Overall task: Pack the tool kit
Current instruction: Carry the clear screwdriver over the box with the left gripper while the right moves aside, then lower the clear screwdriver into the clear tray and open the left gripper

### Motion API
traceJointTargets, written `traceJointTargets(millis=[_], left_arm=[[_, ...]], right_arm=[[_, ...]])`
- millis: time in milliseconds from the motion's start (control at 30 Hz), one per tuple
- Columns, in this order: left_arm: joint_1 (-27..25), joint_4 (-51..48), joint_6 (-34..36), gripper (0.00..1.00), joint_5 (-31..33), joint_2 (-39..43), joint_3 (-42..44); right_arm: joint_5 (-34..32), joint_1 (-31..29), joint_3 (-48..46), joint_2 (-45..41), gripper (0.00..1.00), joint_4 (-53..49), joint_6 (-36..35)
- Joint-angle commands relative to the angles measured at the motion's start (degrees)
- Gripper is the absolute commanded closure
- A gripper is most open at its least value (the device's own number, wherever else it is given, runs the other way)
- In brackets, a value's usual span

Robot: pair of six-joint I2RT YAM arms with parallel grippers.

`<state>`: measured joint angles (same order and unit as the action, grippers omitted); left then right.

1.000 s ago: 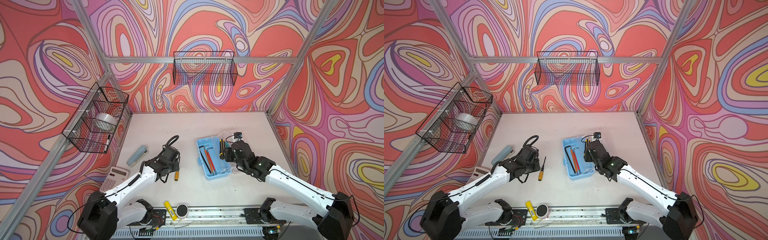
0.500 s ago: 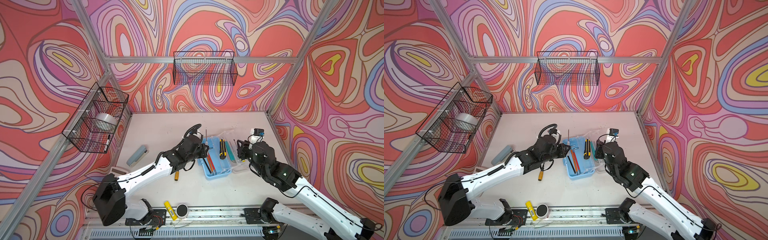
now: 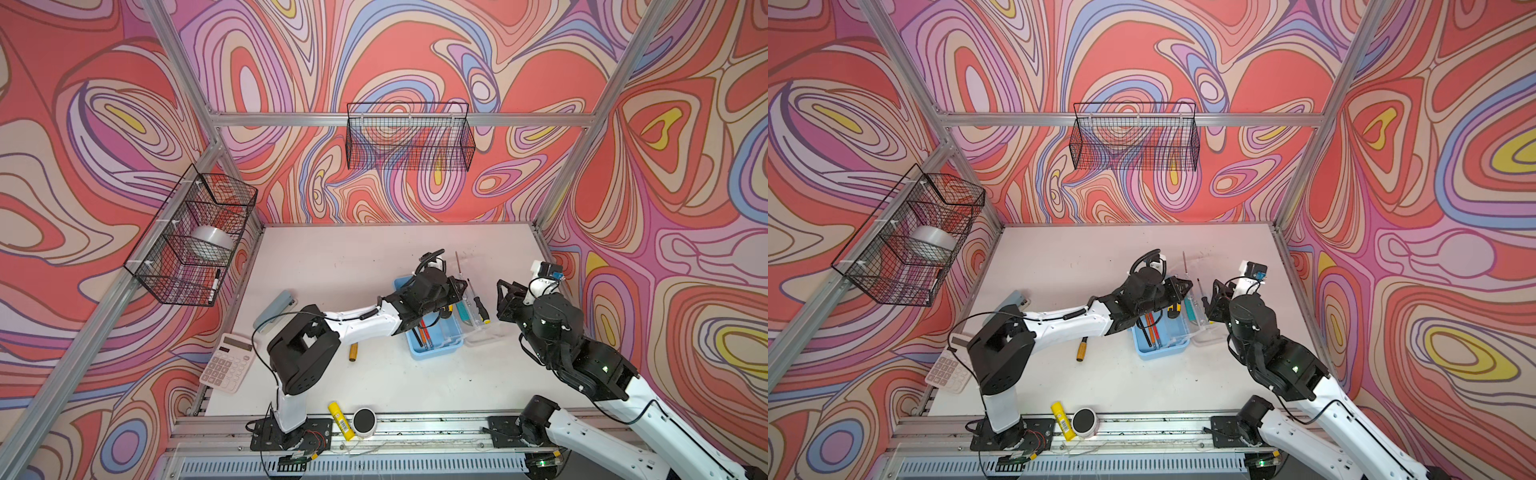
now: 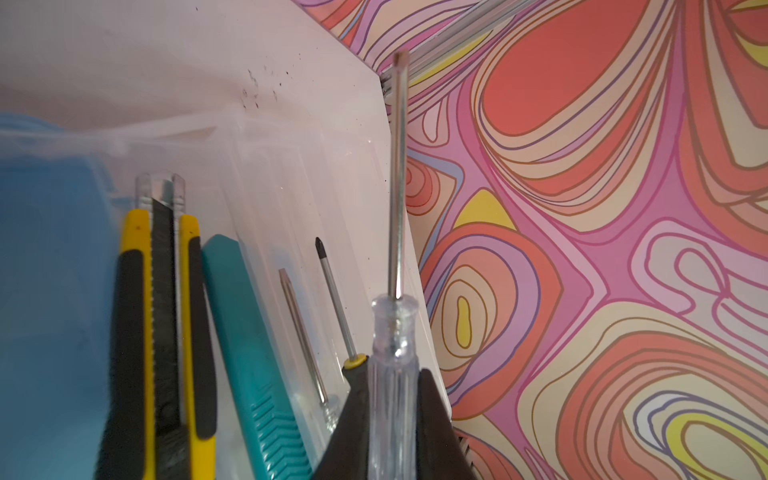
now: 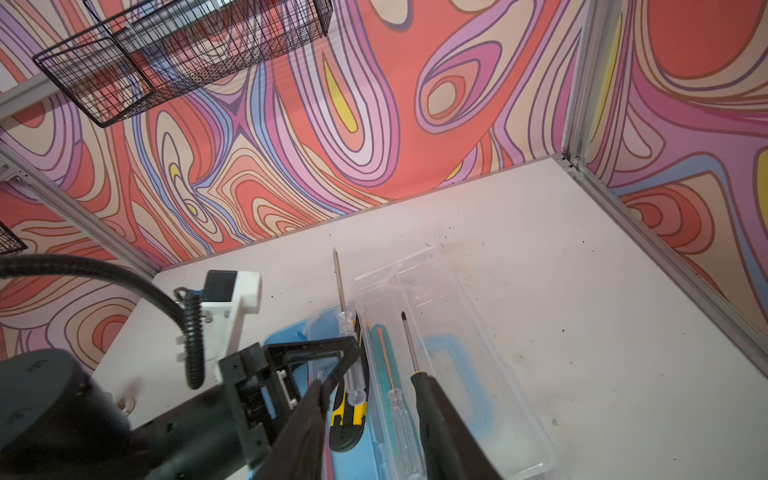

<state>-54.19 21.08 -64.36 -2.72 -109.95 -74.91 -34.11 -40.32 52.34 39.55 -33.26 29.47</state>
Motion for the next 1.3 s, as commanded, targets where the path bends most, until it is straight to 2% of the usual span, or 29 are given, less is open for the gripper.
traceJointTargets(millis=[0, 300, 700, 867, 1133, 1267], left_arm=[[-1.13, 6.84, -5.57, 0.91, -0.9, -3.37, -4.86], [-1.79, 6.27, -8.8, 0.88, -1.57, -8.65, -8.79], [-2.22, 3.81, -8.86, 0.84, -1.57, -11.79, -12.58], [-2.28, 2.24, -9.88, 0.79, -2.36, -13.08, -13.81], [-2.32, -0.91, -9.39, 0.64, -3.04, -14.58, -15.58], [-2.32, -1.32, -9.23, 0.63, -3.23, -14.37, -15.75]], right_arm=[[-0.72, -0.03, 1.02, 0.06, 0.61, -0.92, -0.92], [-0.87, -0.04, 0.49, -1.38, 0.62, -1.78, -1.45], [-1.09, -0.06, -0.48, -2.87, 0.62, -1.93, -1.17], [-1.29, -0.03, -0.61, -2.87, 0.62, -2.08, -1.3], [-1.15, -0.05, -1.23, -2.5, 0.62, -1.62, -1.42], [-0.47, -0.03, -1.71, -2.48, 0.62, -1.15, -1.14]])
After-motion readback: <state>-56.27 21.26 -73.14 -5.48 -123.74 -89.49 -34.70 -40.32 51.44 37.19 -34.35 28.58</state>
